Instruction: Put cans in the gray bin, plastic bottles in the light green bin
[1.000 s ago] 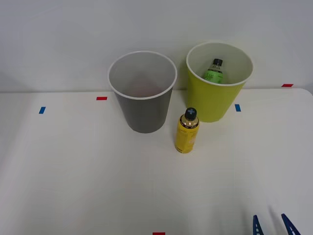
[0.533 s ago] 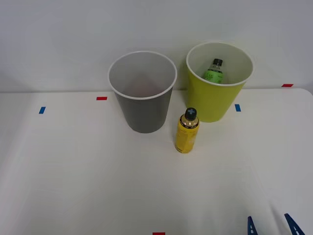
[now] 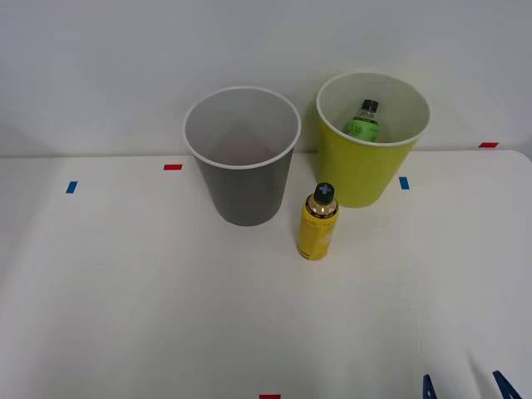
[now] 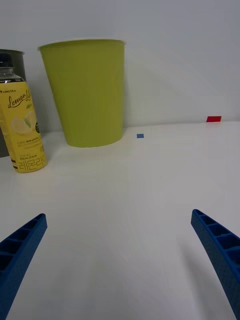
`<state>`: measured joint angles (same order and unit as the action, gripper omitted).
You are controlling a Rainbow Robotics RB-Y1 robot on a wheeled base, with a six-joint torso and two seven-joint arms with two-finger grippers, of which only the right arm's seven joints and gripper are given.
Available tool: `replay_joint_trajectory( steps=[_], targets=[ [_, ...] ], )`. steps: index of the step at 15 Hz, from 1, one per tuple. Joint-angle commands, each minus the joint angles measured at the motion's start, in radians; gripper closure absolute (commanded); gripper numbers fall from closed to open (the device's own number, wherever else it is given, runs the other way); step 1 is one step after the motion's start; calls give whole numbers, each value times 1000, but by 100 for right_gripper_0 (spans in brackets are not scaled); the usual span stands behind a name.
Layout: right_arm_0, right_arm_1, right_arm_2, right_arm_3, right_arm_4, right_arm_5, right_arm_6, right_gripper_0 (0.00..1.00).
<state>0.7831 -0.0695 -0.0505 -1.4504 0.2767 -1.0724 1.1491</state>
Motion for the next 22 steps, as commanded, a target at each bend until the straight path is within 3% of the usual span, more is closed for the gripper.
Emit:
replay_joint_trajectory(
  steps=[1,22],
  targets=[
    [5,-6,35,-1,-59,0,12,0],
    [10,4,37,-1,-60,-1,20,0]
  ],
)
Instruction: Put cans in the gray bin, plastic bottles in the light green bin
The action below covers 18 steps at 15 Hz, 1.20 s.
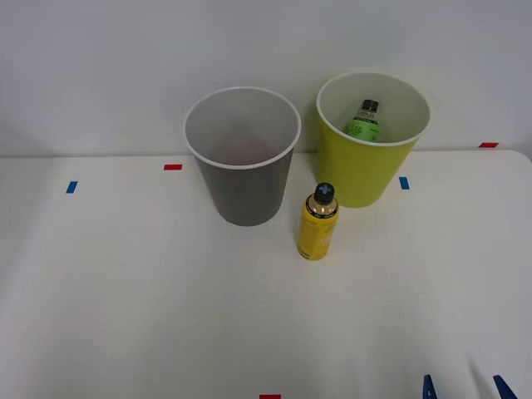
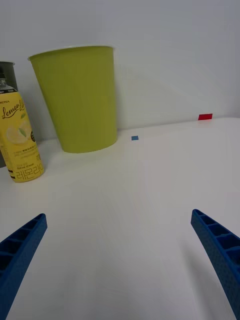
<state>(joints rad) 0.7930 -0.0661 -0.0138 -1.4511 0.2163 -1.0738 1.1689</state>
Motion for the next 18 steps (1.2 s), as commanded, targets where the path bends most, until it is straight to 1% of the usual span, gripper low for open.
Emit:
replay_joint_trajectory(
  steps=[1,18],
  targets=[
    [0,0,0,0,0,0,0,0],
    [0,0,0,0,0,0,0,0]
  ],
)
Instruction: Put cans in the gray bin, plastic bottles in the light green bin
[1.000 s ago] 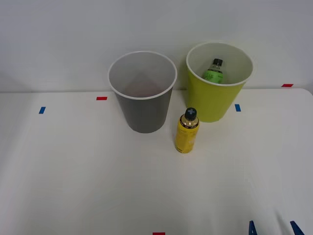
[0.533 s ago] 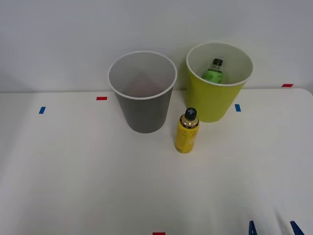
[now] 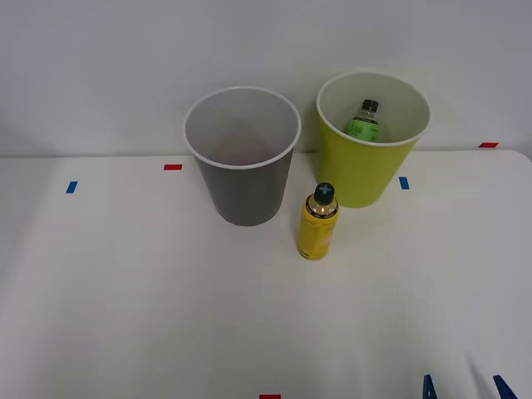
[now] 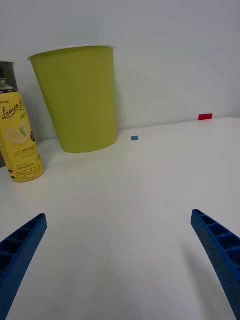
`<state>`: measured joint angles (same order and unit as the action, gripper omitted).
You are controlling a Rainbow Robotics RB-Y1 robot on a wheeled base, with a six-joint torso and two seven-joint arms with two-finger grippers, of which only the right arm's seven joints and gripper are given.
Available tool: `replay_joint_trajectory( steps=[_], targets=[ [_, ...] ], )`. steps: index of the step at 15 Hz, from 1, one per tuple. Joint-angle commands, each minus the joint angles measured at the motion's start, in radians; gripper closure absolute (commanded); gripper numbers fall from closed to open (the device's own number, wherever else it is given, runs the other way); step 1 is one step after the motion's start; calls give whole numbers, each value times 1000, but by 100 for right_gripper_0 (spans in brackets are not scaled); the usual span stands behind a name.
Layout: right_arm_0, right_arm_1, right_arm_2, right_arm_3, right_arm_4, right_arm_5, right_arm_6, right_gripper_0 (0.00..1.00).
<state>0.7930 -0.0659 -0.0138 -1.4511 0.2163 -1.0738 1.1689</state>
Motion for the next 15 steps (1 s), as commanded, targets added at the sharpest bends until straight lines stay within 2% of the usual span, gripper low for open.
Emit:
replay_joint_trajectory(
  steps=[1,15],
  targets=[
    [0,0,0,0,0,0,0,0],
    [0,0,0,0,0,0,0,0]
  ],
)
